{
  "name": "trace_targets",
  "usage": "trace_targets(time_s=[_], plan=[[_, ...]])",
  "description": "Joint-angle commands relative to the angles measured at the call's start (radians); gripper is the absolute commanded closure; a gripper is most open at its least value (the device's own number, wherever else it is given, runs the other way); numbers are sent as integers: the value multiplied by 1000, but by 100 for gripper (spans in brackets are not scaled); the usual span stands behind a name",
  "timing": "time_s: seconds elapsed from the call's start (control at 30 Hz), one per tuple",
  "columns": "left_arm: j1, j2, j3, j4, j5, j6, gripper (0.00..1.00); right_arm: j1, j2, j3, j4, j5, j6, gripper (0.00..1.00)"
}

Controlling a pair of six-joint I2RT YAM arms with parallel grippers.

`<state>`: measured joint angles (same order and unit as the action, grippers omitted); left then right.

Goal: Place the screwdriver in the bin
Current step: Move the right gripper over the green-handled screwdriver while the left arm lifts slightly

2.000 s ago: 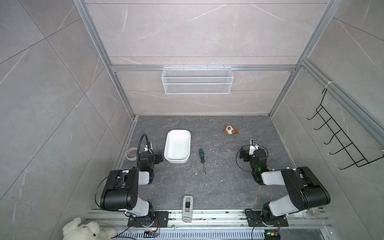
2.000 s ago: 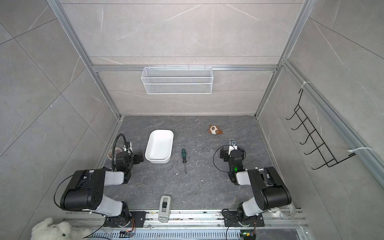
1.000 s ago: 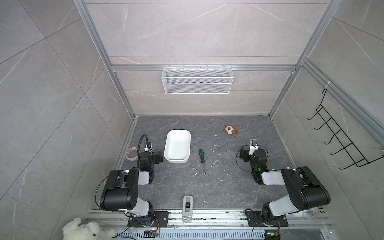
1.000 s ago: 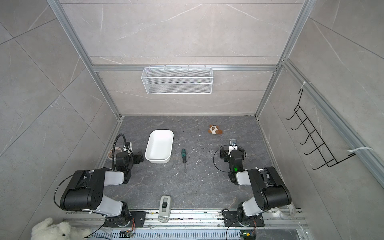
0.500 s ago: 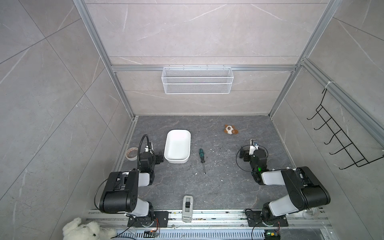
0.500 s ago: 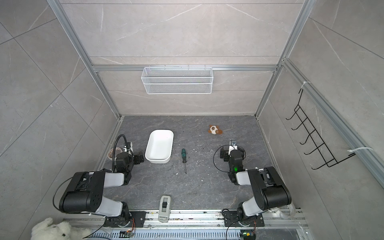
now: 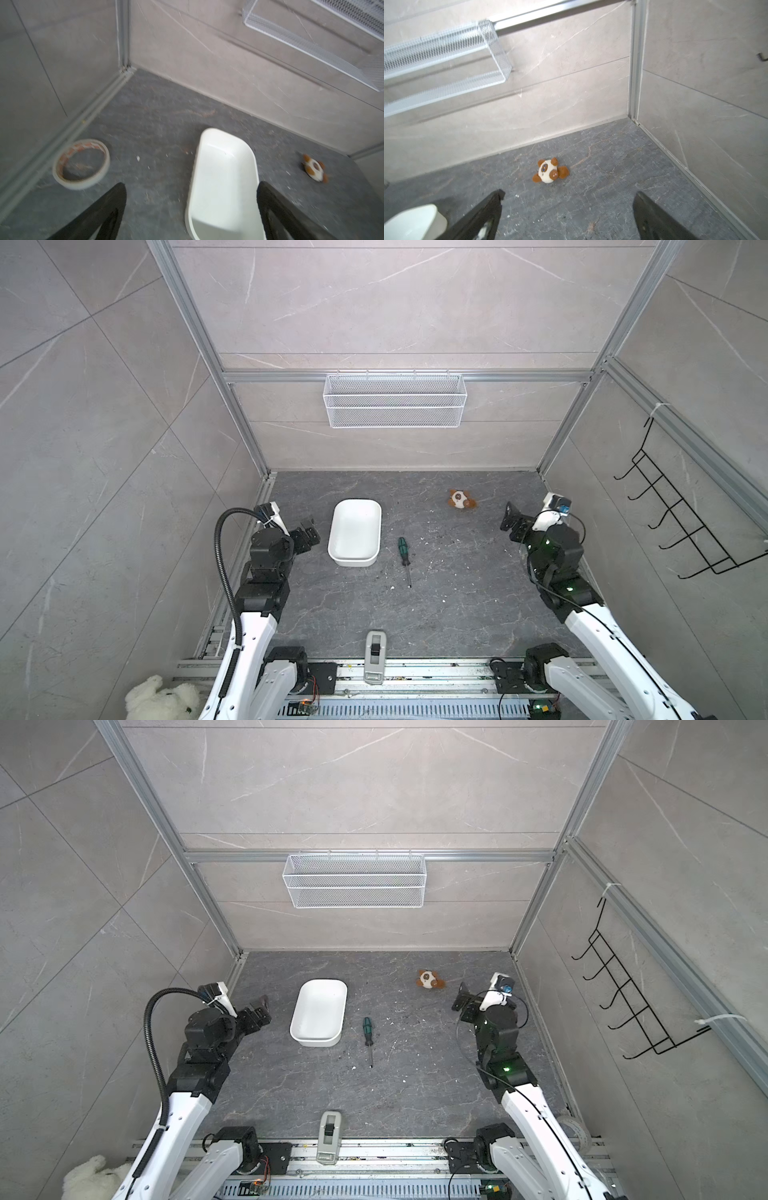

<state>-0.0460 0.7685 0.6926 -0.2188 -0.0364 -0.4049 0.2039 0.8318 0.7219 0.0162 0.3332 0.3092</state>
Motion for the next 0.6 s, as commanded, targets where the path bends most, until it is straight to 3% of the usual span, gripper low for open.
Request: trace_targets(time_s=[0.0,0.17,0.3,0.47,0.57], plan=[[-5,0,-35,-236,131,-161,0,1,73,84,-463,101,212,1],[-5,16,-23,-265,146,-158,0,-1,148,69,-496,-2,233,1],[-4,14,34,-332,145,-152,0,2,50,18,-460,45,282,1],[-4,15,125,-510,-76,-164,0,1,-15,36,-524,157,320,1],[-3,12,112,-582,-215,-269,0,2,19,93,-654,165,338,1]])
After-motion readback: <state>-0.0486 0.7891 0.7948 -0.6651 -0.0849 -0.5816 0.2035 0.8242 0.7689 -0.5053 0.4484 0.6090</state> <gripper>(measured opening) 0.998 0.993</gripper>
